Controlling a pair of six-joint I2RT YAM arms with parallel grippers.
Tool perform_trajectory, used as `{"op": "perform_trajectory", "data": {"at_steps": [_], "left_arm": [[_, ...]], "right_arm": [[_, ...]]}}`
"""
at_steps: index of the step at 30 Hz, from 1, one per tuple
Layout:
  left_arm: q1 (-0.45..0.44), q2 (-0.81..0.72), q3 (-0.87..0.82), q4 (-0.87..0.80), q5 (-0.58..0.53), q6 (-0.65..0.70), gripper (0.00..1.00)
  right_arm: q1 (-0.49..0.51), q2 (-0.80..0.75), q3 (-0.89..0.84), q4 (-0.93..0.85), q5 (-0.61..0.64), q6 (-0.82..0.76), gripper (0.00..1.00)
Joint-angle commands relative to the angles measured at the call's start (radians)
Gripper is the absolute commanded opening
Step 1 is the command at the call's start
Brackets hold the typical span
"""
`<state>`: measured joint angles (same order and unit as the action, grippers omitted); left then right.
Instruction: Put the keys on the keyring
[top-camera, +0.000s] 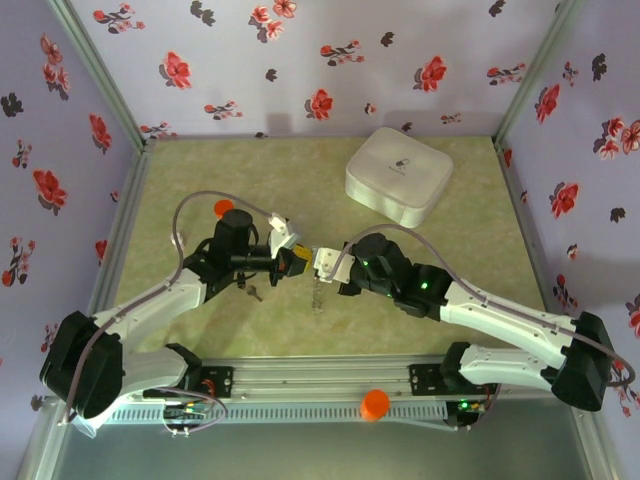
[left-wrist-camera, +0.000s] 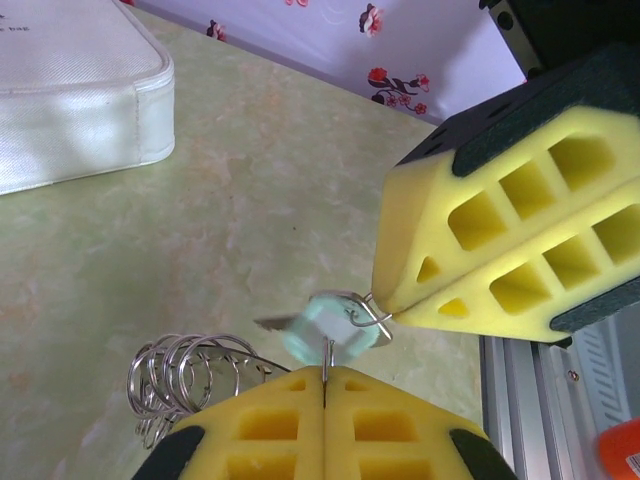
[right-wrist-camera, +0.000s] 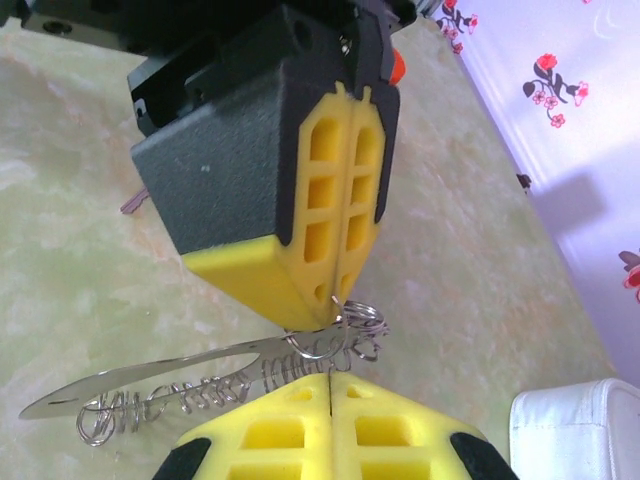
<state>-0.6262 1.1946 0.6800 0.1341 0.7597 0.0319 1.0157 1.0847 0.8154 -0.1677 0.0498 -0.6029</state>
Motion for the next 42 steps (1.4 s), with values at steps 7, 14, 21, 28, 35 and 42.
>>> {"op": "perform_trajectory", "data": {"at_steps": [7, 14, 21, 28, 35, 42], "left_arm": [[-0.003, 0.005, 0.033, -0.008, -0.001, 0.006, 0.0], [-0.004, 0.002, 0.034, -0.008, -0.001, 0.01, 0.0], [-0.004, 0.002, 0.028, -0.001, 0.0, 0.011, 0.0], [-0.004, -0.001, 0.026, 0.001, 0.0, 0.012, 0.0], [-0.004, -0.001, 0.025, 0.001, 0.011, 0.019, 0.0], [-0.004, -0.002, 0.024, 0.001, 0.013, 0.02, 0.0]], "right_arm": [[0.007, 0.007, -0.021, 0.066, -0.013, 0.011, 0.0], [0.007, 0.013, -0.025, 0.077, -0.016, 0.02, 0.0], [0.007, 0.014, -0.028, 0.092, -0.028, 0.028, 0.0], [0.006, 0.02, -0.032, 0.108, -0.027, 0.033, 0.0], [0.007, 0.03, -0.037, 0.121, -0.006, 0.034, 0.0], [0.006, 0.03, -0.042, 0.131, 0.026, 0.026, 0.0]]}}
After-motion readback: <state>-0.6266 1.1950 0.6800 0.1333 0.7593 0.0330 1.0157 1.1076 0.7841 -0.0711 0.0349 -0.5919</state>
